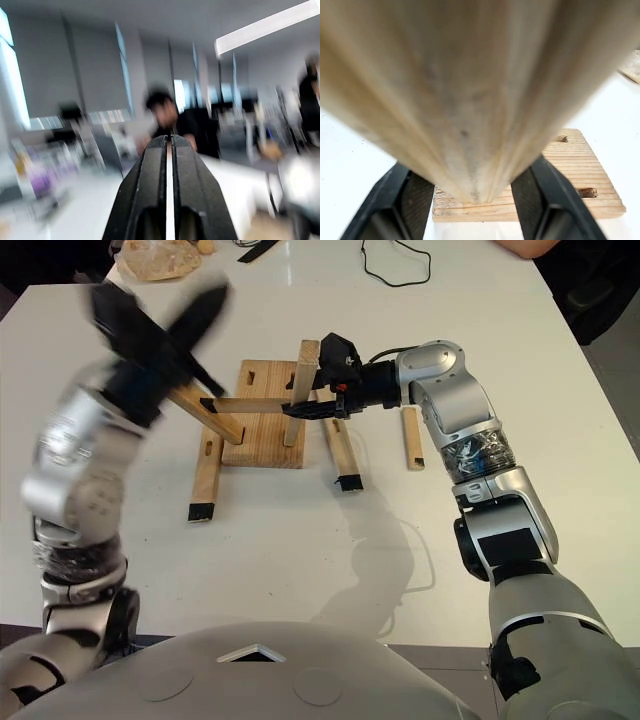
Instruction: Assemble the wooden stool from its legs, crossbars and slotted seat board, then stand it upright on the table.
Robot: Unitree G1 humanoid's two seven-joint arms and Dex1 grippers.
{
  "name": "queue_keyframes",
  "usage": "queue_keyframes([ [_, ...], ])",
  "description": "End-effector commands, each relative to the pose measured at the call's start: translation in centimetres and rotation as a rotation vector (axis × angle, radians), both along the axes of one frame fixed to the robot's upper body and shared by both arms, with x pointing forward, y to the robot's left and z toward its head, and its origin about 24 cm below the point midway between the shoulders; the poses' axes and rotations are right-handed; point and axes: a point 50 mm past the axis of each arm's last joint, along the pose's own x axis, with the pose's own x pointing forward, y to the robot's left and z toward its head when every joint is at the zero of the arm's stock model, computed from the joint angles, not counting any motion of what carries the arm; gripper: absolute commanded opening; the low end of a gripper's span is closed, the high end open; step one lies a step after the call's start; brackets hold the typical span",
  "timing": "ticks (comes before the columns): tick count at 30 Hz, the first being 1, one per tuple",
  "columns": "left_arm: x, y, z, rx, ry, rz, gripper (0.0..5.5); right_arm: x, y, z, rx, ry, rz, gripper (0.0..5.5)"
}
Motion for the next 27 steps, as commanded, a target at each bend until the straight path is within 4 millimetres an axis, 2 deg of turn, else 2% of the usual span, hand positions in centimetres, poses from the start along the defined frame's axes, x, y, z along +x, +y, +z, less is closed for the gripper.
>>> queue_keyframes([
  [1, -1.1, 7.5, 3.3, -0.133, -0.070, 0.308, 0.18, -1.1, -2.2, -4.4, -0.163, 0.159, -0.058, 2.03],
  [2, -0.5, 9.8, 1.9, -0.119, 0.031, 0.439, 0.18, -1.1, -2.1, -4.4, -0.161, 0.159, -0.055, 2.03],
  [3, 0.0, 11.6, -0.3, -0.077, 0.156, 0.541, 0.04, -1.1, -1.9, -4.4, -0.156, 0.158, -0.052, 2.03],
  [4, 0.1, 12.6, -2.4, -0.026, 0.257, 0.590, 0.04, -1.2, -1.8, -4.3, -0.151, 0.157, -0.050, 2.03],
  [6, 0.0, 13.2, -6.3, 0.054, 0.402, 0.590, 0.00, -1.2, -1.6, -4.2, -0.146, 0.158, -0.040, 2.03],
  [8, -0.1, 11.2, -10.0, 0.046, 0.529, 0.437, 0.00, -1.6, -1.1, -4.4, -0.151, 0.162, -0.012, 2.03],
  [9, -0.4, 7.7, -11.4, 0.069, 0.559, 0.246, 0.00, -1.8, -0.8, -4.4, -0.153, 0.165, 0.010, 2.03],
  [10, -1.4, 3.1, -11.9, 0.111, 0.555, 0.002, 0.00, -1.9, -0.4, -4.4, -0.154, 0.166, 0.031, 2.03],
  [11, -2.6, 0.1, -12.0, 0.134, 0.540, -0.160, 0.00, -2.0, -0.1, -4.4, -0.155, 0.166, 0.044, 2.03],
  [13, -3.8, -3.1, -12.0, 0.143, 0.516, -0.322, 0.00, -2.1, 0.4, -4.4, -0.163, 0.164, 0.070, 2.03],
  [14, -3.7, -3.9, -12.0, 0.128, 0.508, -0.342, 0.00, -2.1, 0.5, -4.4, -0.171, 0.164, 0.086, 2.03],
  [15, -3.6, -4.1, -11.9, 0.109, 0.503, -0.345, 0.00, -2.1, 0.6, -4.4, -0.177, 0.166, 0.096, 2.03],
  [18, -3.1, -2.9, -12.4, 0.105, 0.533, -0.272, 0.00, -1.9, 0.2, -4.9, -0.198, 0.177, 0.096, 2.03],
  [22, -2.3, -0.9, -14.4, 0.129, 0.614, -0.145, 0.00, -1.8, 0.1, -5.0, -0.184, 0.183, 0.077, 2.03],
  [27, -0.8, 1.9, -15.8, 0.095, 0.663, 0.091, 0.00, 0.0, -1.0, -3.7, -0.074, 0.048, -0.083, 2.03],
])
